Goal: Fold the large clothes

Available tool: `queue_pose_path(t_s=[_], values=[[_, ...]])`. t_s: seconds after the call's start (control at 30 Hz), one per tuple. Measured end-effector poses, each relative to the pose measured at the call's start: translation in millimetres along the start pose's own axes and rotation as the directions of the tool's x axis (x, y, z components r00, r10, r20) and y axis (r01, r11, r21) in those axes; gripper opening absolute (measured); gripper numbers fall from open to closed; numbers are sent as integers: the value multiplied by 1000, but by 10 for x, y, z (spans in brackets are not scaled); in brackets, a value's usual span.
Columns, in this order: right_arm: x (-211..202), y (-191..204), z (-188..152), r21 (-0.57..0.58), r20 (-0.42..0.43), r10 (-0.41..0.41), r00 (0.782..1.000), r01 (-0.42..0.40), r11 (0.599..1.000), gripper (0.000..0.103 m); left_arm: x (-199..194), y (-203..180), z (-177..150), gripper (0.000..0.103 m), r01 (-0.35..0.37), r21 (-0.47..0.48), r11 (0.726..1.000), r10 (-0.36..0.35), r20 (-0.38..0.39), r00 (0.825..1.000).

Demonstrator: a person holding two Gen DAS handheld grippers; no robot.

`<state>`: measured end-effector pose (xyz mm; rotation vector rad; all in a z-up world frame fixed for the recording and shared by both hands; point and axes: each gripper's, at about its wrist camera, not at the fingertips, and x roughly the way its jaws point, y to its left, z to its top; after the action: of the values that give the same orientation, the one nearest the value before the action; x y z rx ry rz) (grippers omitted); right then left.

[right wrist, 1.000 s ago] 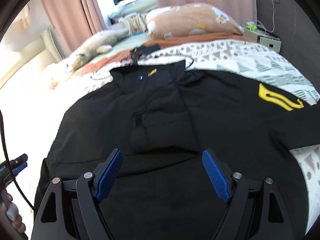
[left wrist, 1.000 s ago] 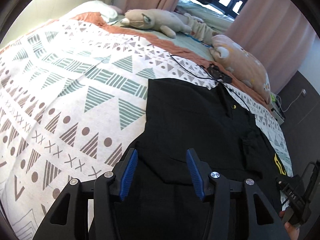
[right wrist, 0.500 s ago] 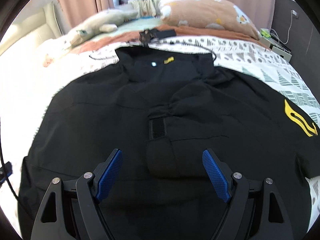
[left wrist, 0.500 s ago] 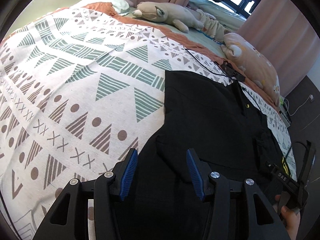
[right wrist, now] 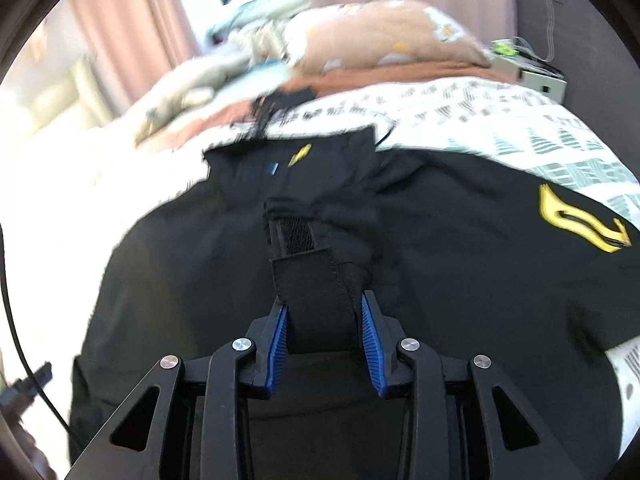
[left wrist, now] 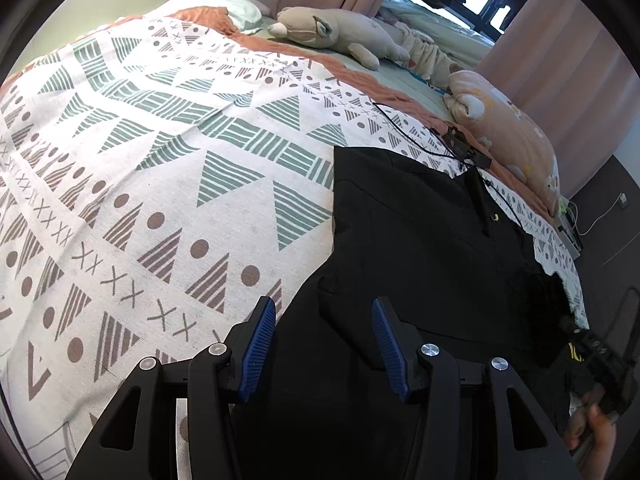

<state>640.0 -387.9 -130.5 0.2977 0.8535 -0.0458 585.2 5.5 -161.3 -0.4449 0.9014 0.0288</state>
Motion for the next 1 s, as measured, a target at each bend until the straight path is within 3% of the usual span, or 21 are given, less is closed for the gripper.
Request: queue_pose_path(t_s=[0.13, 0.23, 0.4, 0.47, 0.67, 0.7, 0.73, 0.8, 0.9, 1.0], values=[[-299, -341, 131, 60, 88, -88, 992, 83, 995, 35, 6, -10, 3, 52, 5, -4, 1000, -5, -3, 1000], [-385, -669, 147, 165, 91, -144, 985, 128, 978, 35, 15, -9, 4, 52, 5, -10, 1000, -5, -7, 1000], [-337, -1043, 29, 278, 51, -144, 988, 125, 953, 41, 46, -27, -8, 52, -9, -11, 1000, 9, -12, 1000], [-254, -1134, -40, 309, 27, -136, 990, 121, 943, 42, 62, -40, -18, 52, -10, -11, 1000, 10, -16, 1000], [251, -1370, -194, 399, -47, 25, 999, -4, 917, 41, 49, -150, -16, 52, -17, 24, 1000, 17, -9, 1000], [331, -1386, -219, 407, -58, 47, 997, -20, 913, 39, 41, -178, -15, 52, -17, 35, 999, 17, -8, 1000], [355, -1393, -238, 411, -49, 58, 997, -33, 911, 30, 31, -194, -17, 53, -17, 41, 999, 17, -9, 1000], [350, -1407, -239, 399, -45, 46, 998, -25, 917, 25, 7, -232, -25, 53, -13, 48, 999, 14, -11, 1000], [246, -1429, -249, 415, -59, 44, 997, -15, 910, 26, -38, -277, -38, 53, -5, 48, 999, 5, -5, 1000], [115, -1501, -282, 443, -74, 45, 996, -7, 897, 37, -75, -337, -63, 54, 5, 52, 999, -5, -4, 1000]])
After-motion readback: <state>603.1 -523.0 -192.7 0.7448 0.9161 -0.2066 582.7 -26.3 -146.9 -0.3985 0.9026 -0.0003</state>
